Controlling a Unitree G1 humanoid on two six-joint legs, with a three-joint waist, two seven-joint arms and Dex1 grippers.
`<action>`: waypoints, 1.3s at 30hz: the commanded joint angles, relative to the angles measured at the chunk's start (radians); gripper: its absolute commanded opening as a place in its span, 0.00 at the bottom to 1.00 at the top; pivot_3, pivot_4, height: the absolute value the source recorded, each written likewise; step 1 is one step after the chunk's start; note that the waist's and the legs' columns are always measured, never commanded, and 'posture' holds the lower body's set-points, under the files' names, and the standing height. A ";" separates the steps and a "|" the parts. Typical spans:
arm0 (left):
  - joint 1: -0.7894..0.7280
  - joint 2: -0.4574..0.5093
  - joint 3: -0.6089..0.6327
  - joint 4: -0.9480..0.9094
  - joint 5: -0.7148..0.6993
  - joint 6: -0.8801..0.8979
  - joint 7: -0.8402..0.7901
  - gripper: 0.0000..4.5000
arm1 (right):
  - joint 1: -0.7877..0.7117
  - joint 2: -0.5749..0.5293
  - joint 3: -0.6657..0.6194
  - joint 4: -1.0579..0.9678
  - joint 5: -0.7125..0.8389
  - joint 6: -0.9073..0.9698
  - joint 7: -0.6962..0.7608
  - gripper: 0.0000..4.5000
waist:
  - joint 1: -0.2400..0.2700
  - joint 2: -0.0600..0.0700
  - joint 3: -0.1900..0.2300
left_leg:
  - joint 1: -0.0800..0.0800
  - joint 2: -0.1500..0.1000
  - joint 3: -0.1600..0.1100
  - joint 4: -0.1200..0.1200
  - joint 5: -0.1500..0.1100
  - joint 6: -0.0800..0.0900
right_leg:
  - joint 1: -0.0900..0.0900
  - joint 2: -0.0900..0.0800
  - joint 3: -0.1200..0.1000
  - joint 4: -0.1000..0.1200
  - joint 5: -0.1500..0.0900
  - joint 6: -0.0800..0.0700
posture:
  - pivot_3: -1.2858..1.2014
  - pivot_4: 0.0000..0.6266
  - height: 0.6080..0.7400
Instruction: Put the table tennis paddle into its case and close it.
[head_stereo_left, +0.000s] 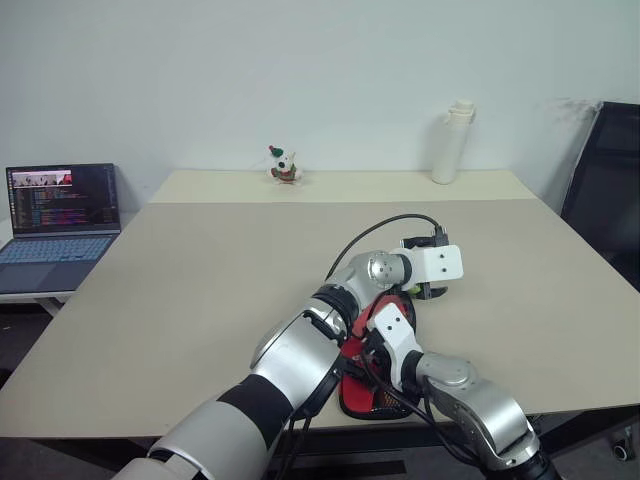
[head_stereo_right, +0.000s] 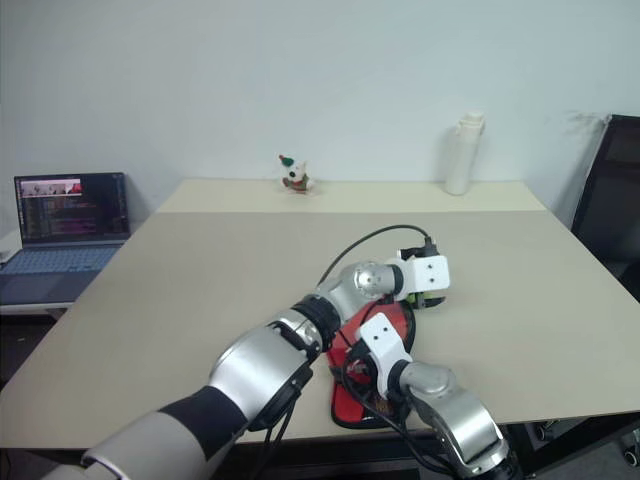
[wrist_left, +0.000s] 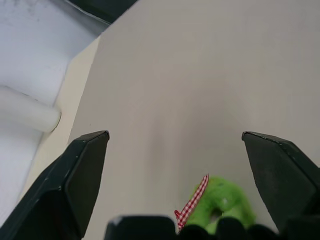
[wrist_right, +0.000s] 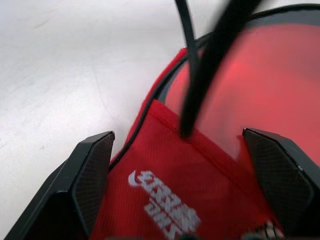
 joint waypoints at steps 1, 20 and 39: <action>-0.048 0.017 0.081 -0.054 -0.082 0.014 0.019 1.00 | 0.012 -0.032 0.021 0.056 0.027 0.072 0.053 1.00 | 0.000 0.000 0.000 | 0.000 0.000 0.000 0.000 0.000 0.000 | 0.000 0.000 0.000 0.000 0.000 0.000 | 0.52 0.24 1.00; 0.401 0.266 0.355 -0.536 -0.566 0.441 -0.531 1.00 | 0.128 -0.325 -0.337 -0.388 0.326 0.186 0.223 1.00 | 0.000 0.001 0.002 | -0.002 0.001 -0.003 0.000 0.000 0.000 | -0.002 -0.002 0.000 0.000 0.000 0.000 | 0.52 0.24 1.00; 0.548 0.277 0.179 -0.592 -0.482 0.487 -0.427 1.00 | -0.220 -0.240 -0.290 0.163 0.116 -0.087 0.082 1.00 | 0.004 0.001 0.002 | -0.003 0.000 -0.001 -0.001 0.000 0.000 | -0.002 -0.003 0.001 -0.001 0.004 -0.005 | 0.52 0.24 1.00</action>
